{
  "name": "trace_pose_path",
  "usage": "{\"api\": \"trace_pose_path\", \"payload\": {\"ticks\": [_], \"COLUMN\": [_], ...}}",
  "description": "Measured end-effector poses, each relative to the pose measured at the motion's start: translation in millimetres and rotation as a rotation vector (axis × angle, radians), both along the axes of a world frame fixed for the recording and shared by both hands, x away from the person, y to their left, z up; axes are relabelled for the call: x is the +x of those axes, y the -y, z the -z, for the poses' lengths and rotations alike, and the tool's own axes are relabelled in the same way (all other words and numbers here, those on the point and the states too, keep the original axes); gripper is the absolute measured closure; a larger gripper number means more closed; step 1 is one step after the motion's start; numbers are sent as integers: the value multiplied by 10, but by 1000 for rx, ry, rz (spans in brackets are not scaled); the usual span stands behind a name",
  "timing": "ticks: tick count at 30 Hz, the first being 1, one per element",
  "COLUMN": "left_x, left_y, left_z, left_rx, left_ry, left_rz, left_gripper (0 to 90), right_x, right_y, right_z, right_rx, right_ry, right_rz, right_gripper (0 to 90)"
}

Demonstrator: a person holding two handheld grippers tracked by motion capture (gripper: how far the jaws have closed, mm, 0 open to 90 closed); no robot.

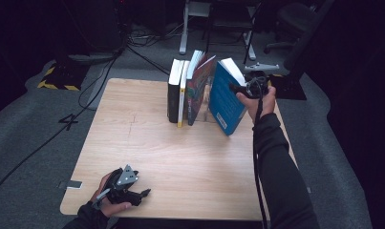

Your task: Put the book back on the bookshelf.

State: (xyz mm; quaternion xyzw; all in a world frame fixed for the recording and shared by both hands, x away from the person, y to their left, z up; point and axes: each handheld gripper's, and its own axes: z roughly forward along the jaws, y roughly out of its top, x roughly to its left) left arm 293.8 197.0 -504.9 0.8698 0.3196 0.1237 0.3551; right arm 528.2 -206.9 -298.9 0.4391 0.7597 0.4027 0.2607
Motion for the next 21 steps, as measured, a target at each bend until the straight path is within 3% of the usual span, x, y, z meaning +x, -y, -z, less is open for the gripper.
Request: {"api": "trace_pose_path", "payload": {"ticks": [2,7,14,19,21], "left_x": [-3,-8,-8,-10,-13], "left_y": [2,3,3,4,6], "left_z": [0,-1,-1,1,1], "left_rx": [-1,0,0,-2,-2], "left_ry": [0,-2,-2,-2,0], "left_rz": [0,8,12,9,9], "left_gripper": [192,192,192,193,193], "right_x": [17,113,235,308,323], "right_y": [-12,-136,-219,-255,-265], "right_z": [-17,-57,-38,6,11], "right_rx": [-1,-1,-14,7,36], "right_ry": [1,38,41,62,92], "right_rz": [9,100,123,161,196], "right_gripper": [598,597,597,598,599]}}
